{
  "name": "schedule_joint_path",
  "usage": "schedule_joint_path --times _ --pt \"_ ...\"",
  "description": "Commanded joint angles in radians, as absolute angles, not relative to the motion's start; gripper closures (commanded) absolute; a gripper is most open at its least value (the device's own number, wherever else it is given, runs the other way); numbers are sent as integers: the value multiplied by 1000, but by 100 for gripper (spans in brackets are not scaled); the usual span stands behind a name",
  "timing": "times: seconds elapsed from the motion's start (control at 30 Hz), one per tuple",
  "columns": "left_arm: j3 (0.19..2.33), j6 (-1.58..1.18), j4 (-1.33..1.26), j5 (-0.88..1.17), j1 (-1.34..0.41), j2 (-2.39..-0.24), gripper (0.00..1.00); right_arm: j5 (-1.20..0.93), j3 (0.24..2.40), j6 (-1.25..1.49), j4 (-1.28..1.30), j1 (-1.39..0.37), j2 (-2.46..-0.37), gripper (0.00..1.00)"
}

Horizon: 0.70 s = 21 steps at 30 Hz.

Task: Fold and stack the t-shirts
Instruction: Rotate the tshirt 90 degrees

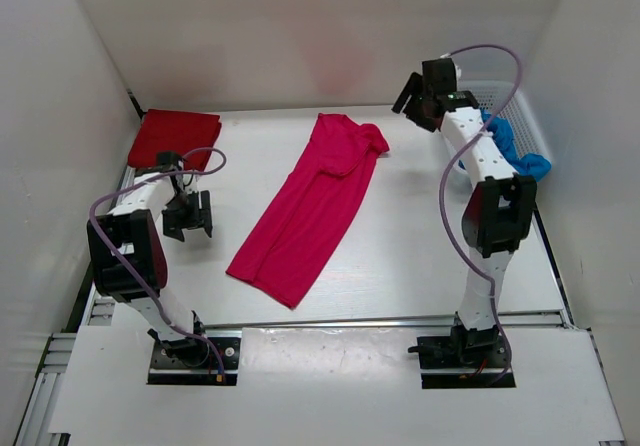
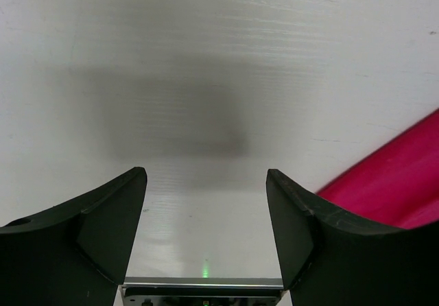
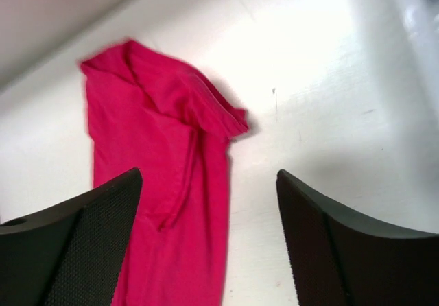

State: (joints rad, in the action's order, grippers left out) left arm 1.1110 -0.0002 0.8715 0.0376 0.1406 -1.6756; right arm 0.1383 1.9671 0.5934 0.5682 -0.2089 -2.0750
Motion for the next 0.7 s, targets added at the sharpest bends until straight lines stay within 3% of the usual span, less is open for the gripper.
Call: schedule_joint_path --times 0.0,0.03,0.1,0.13,0.23,0.43,0.67 --pt "1097 0 867 66 127 -1608 18 181 1953 540 594 -199 -2066 26" --pt "1097 0 867 66 127 -1608 18 122 1969 561 609 -199 -2084 49" --pt "1097 0 867 66 127 -1598 18 57 1991 595 618 -199 -2146 66" --pt "1097 0 867 66 127 -1598 18 22 1991 636 618 -199 -2167 80" --pt "1088 0 867 55 118 -1609 18 -84 2023 692 618 -209 -2258 96" --pt "1088 0 867 35 118 -1652 18 -104 2149 765 591 -229 -2416 99" --pt "1097 0 867 26 118 -1681 18 56 2220 790 577 -229 -2480 100"
